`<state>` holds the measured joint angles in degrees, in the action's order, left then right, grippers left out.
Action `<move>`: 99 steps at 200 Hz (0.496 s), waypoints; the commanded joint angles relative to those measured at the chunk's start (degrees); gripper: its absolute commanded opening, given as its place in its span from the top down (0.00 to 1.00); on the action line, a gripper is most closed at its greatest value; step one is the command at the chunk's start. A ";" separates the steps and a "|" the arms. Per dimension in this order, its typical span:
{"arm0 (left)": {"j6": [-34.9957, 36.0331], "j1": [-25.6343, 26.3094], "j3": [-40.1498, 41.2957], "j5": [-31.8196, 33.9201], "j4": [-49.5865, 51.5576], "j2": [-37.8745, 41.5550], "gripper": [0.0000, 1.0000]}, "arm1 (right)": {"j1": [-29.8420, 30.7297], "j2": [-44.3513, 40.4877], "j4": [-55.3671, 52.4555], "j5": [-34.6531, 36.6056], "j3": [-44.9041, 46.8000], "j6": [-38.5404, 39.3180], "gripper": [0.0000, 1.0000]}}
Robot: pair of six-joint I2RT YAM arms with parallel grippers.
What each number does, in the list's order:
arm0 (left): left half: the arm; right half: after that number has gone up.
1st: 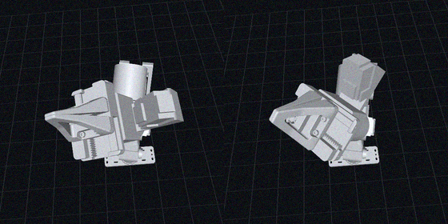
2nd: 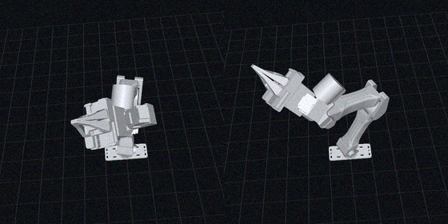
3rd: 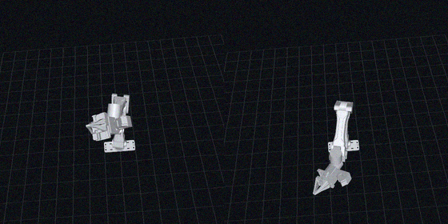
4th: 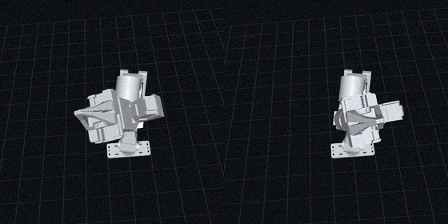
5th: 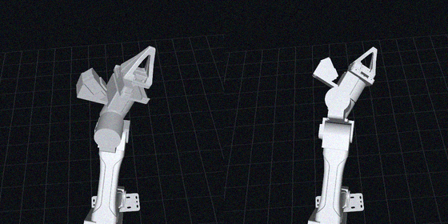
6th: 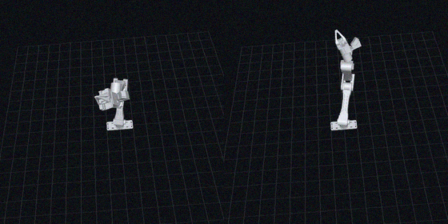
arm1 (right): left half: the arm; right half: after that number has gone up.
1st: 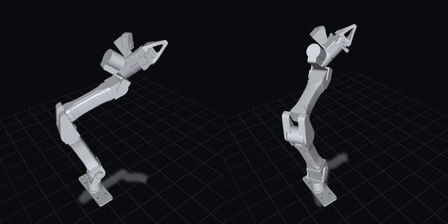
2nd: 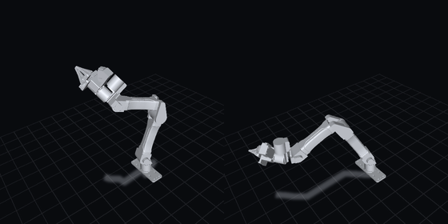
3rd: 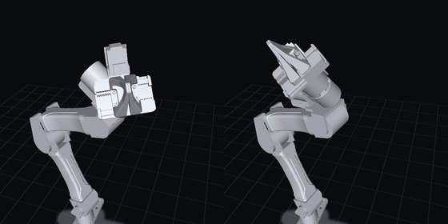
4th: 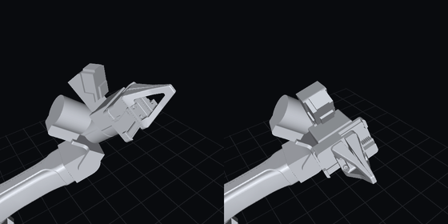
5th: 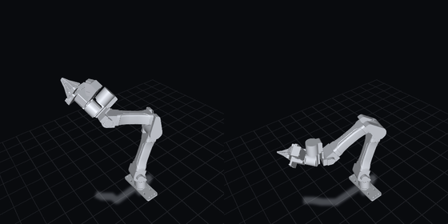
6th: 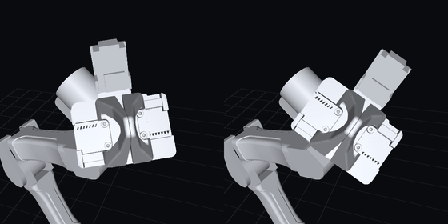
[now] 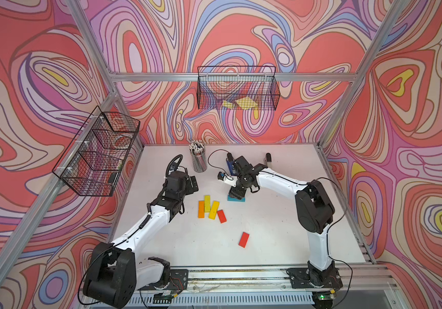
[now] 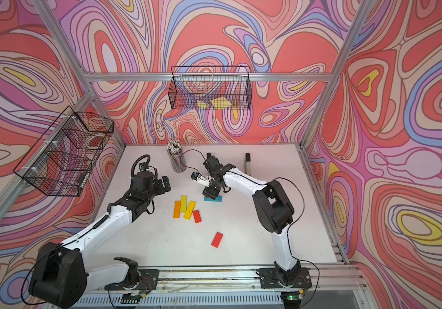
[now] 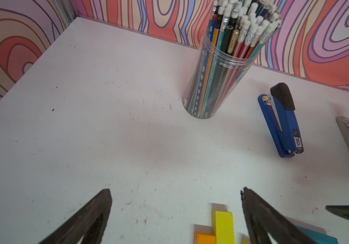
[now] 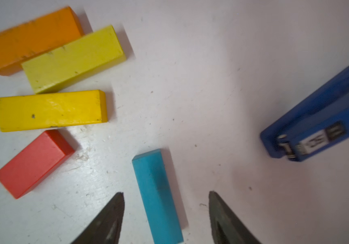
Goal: Assemble the letter p with building blocks
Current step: Place the building block at the center of the board, then pick up the building block from the center of the board.
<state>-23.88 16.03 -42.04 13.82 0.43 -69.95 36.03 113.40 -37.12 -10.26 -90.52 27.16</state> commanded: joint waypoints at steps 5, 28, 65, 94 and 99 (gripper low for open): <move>0.68 -0.21 -1.64 1.42 0.46 2.03 0.01 | 0.00 -5.77 7.61 -7.19 2.20 -22.52 0.12; 0.73 -0.22 -2.15 1.04 0.06 1.74 0.01 | 3.59 -5.90 11.09 -6.33 5.63 -33.63 0.16; 1.95 -0.31 -3.64 1.12 0.78 1.57 0.01 | 8.38 1.93 5.82 -6.34 1.17 -45.03 0.26; 2.27 -0.58 -3.58 1.46 1.27 2.36 0.01 | 9.18 4.35 8.72 -7.05 2.35 -50.81 0.27; 2.28 -0.73 -3.43 1.46 1.33 2.51 0.01 | 9.21 4.60 8.93 -7.05 2.40 -51.25 0.27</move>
<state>-22.48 15.97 -44.27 14.04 0.45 -68.95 45.69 117.47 -28.99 -16.49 -88.27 -15.77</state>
